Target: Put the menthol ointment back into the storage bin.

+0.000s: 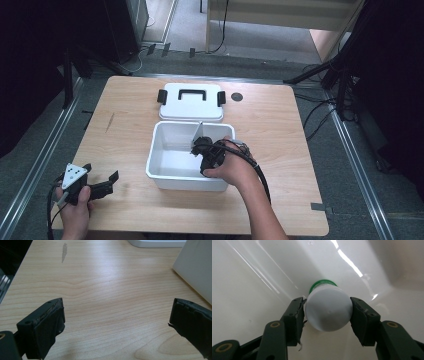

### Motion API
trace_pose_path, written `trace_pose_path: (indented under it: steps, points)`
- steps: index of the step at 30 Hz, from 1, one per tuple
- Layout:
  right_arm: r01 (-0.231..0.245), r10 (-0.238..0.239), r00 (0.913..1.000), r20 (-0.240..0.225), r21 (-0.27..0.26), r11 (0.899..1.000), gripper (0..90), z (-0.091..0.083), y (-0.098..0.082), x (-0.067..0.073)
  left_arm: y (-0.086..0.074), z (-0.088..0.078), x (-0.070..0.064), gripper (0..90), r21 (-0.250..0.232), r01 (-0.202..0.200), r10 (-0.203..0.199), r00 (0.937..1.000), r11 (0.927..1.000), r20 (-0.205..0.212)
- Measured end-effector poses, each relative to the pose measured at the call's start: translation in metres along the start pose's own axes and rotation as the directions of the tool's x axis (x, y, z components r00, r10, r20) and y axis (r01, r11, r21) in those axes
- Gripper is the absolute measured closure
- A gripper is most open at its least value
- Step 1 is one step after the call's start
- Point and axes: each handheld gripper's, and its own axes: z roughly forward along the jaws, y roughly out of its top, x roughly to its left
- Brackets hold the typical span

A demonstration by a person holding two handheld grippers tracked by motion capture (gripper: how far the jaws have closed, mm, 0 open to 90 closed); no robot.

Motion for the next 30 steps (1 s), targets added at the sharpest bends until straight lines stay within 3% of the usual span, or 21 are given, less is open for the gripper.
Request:
trace_pose_path:
  steps: [2,4,23,30]
  points:
    - [-0.046,0.045,0.9989,-0.014,-0.02,0.999,48.1,-0.008,-0.001,-0.002,0.0,0.0,0.0,0.6,-0.001,-0.001,0.001,1.0,1.0,0.0]
    - [-0.054,0.053,0.9985,-0.016,-0.043,0.998,48.1,-0.017,-0.002,-0.002,0.0,0.0,0.0,0.6,-0.001,-0.002,0.002,1.0,1.0,0.002]
    - [-0.088,0.085,0.996,-0.027,-0.144,0.986,48.1,-0.106,-0.009,-0.006,0.0,0.0,0.0,0.6,-0.007,0.0,0.0,1.0,1.0,0.005]
    - [-0.107,0.103,0.9942,-0.032,-0.159,0.981,47.9,-0.121,-0.021,-0.014,0.0,0.0,0.0,0.6,-0.007,0.001,-0.001,1.0,1.0,0.005]
